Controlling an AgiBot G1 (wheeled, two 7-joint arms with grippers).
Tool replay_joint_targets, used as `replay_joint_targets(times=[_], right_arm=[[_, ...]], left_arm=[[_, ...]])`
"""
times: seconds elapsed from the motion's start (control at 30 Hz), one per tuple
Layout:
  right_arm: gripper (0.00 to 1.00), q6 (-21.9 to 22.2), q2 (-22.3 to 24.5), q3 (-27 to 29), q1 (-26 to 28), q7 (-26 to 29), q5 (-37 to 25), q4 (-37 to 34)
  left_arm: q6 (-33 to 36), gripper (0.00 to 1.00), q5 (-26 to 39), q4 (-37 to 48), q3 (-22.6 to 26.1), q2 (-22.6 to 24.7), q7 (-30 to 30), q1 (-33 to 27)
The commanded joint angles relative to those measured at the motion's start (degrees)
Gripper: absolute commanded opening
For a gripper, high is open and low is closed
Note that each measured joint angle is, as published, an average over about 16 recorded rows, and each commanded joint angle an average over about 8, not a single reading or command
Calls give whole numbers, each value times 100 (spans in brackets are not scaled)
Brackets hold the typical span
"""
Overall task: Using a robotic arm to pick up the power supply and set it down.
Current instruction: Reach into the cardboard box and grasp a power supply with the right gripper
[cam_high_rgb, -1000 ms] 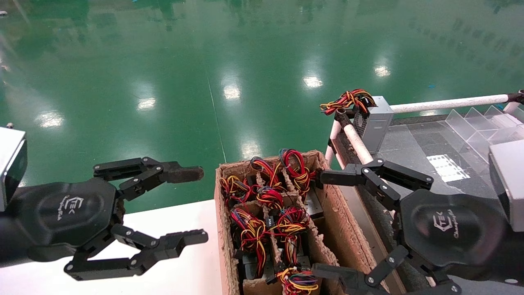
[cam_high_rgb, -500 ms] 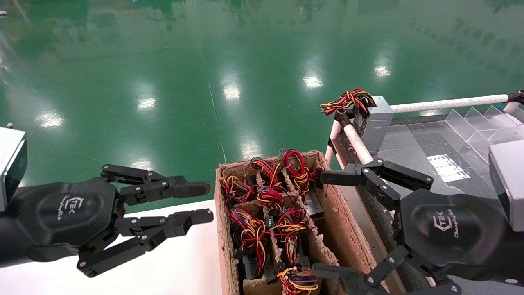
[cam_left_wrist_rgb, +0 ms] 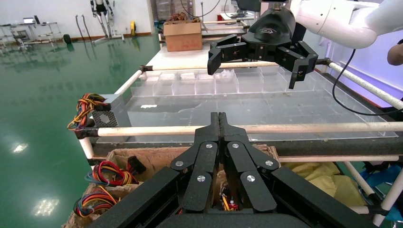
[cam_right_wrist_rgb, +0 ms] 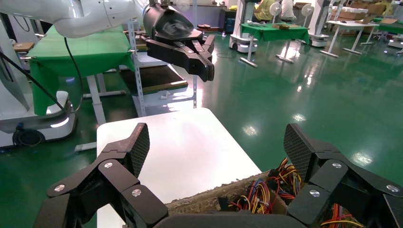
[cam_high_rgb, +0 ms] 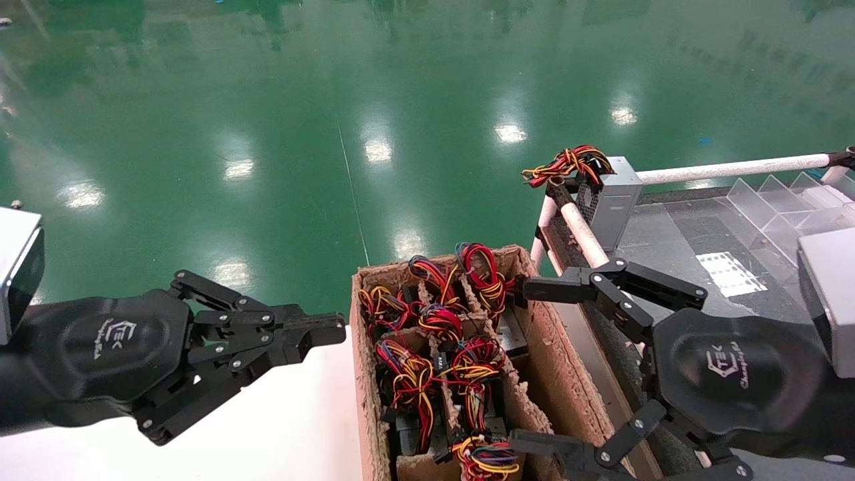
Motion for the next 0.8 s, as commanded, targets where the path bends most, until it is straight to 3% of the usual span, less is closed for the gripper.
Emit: replay_joint_targets(times=[0.03, 0.17, 0.8], right_arm=[[100, 0, 0, 0, 0, 0, 0, 0], [100, 0, 0, 0, 0, 0, 0, 0], [100, 70, 4, -11, 18, -12, -84, -120]], left_arm=[[0, 50, 0, 0, 0, 0, 0, 0], [0, 100, 0, 0, 0, 0, 0, 0], [0, 100, 0, 0, 0, 0, 0, 0]])
